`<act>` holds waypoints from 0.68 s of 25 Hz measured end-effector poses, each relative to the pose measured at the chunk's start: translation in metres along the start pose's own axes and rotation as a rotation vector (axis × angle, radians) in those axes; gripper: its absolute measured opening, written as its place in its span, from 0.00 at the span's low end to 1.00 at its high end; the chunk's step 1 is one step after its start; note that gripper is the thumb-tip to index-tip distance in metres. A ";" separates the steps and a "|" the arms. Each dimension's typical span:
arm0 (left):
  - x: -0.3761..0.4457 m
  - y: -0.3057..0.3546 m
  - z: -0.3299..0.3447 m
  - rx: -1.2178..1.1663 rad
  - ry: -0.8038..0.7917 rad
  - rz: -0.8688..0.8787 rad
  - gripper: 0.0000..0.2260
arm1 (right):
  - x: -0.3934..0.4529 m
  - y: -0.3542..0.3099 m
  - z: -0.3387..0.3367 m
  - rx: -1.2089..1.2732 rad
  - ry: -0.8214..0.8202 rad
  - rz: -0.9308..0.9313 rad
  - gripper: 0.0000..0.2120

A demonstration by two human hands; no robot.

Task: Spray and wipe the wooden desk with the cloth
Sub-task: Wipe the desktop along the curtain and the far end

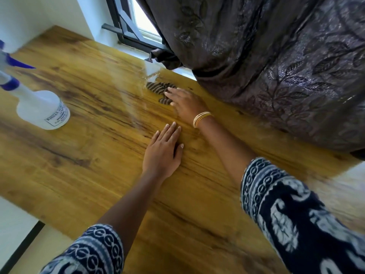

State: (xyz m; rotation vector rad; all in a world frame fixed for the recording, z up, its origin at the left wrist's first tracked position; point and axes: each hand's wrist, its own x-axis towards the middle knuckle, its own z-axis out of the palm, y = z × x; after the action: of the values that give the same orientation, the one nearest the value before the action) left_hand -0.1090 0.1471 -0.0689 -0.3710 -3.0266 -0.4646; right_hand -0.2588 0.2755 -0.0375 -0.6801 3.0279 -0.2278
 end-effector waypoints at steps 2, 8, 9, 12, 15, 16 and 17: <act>0.000 -0.001 -0.001 -0.011 -0.003 0.002 0.25 | -0.001 0.031 -0.003 0.046 0.051 0.138 0.22; -0.001 -0.002 -0.001 -0.037 -0.007 0.011 0.25 | -0.116 0.104 -0.002 0.083 0.282 0.594 0.22; -0.002 -0.002 -0.002 -0.040 -0.008 0.010 0.25 | -0.143 0.116 -0.003 0.064 0.295 0.677 0.21; -0.003 0.000 -0.003 -0.058 -0.006 0.003 0.24 | -0.200 0.142 -0.012 0.004 0.325 1.025 0.22; -0.002 -0.001 -0.003 -0.051 -0.014 0.005 0.25 | -0.202 0.130 -0.008 -0.058 0.330 1.221 0.25; -0.002 0.000 -0.002 -0.046 -0.019 0.006 0.25 | -0.190 0.115 -0.008 -0.083 0.312 1.246 0.25; -0.001 0.000 -0.002 -0.043 -0.024 0.009 0.25 | -0.174 0.094 -0.007 -0.087 0.291 1.244 0.24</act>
State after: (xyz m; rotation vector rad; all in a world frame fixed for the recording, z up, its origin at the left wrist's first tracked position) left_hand -0.1077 0.1462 -0.0668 -0.3955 -3.0412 -0.5291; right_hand -0.1419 0.4349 -0.0450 1.3265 3.0353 -0.1335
